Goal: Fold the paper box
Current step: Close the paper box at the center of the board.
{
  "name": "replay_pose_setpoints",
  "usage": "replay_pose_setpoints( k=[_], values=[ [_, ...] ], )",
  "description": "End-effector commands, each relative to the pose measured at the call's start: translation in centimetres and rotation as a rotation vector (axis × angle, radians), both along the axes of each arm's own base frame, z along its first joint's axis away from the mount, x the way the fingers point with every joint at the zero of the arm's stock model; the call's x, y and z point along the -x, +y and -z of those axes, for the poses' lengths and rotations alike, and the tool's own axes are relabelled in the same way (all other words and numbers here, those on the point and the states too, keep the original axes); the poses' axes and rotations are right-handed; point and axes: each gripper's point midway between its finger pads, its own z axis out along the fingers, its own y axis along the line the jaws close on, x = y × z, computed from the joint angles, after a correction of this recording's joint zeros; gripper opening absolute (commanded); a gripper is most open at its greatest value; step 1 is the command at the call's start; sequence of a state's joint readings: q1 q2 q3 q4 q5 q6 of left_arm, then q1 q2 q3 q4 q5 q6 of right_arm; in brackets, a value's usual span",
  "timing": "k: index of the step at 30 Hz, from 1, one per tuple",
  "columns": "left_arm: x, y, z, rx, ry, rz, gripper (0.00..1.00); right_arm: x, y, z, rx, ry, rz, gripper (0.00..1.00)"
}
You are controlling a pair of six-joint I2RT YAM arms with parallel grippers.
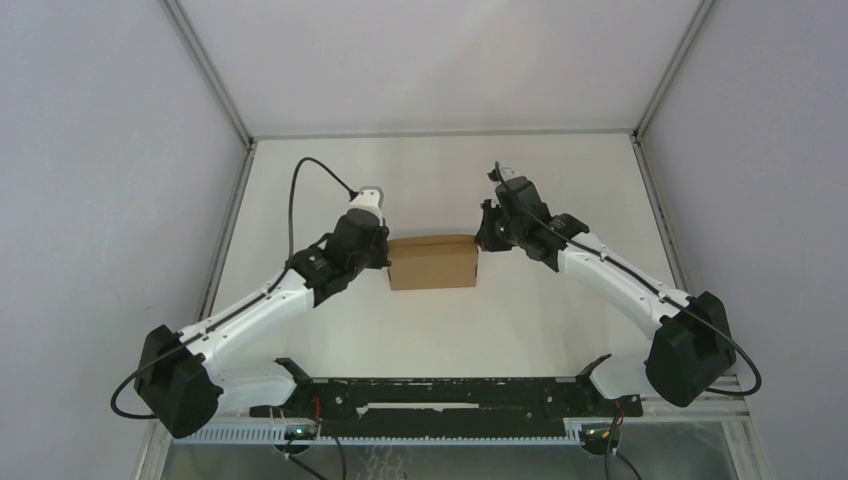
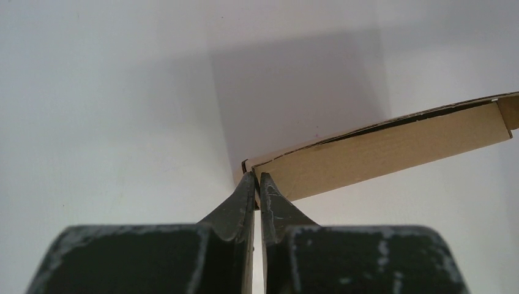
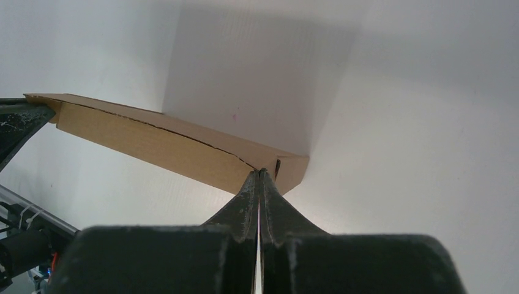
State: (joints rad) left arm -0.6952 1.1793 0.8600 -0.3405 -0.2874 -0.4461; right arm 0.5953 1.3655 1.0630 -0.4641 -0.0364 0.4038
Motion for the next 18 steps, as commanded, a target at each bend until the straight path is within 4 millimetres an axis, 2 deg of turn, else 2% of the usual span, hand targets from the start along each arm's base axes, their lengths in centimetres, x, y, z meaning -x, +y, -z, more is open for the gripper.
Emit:
replay_pose_setpoints(
  k=[1,18],
  values=[
    [1.2,-2.6,0.8,0.098,0.041,0.079,0.08,2.6,2.9,0.7,-0.046,0.088,-0.098,0.00],
    [1.8,-2.9,1.3,0.105,0.047,0.081,0.07,3.6,2.5,1.5,-0.039,0.098,-0.101,0.00]
  ],
)
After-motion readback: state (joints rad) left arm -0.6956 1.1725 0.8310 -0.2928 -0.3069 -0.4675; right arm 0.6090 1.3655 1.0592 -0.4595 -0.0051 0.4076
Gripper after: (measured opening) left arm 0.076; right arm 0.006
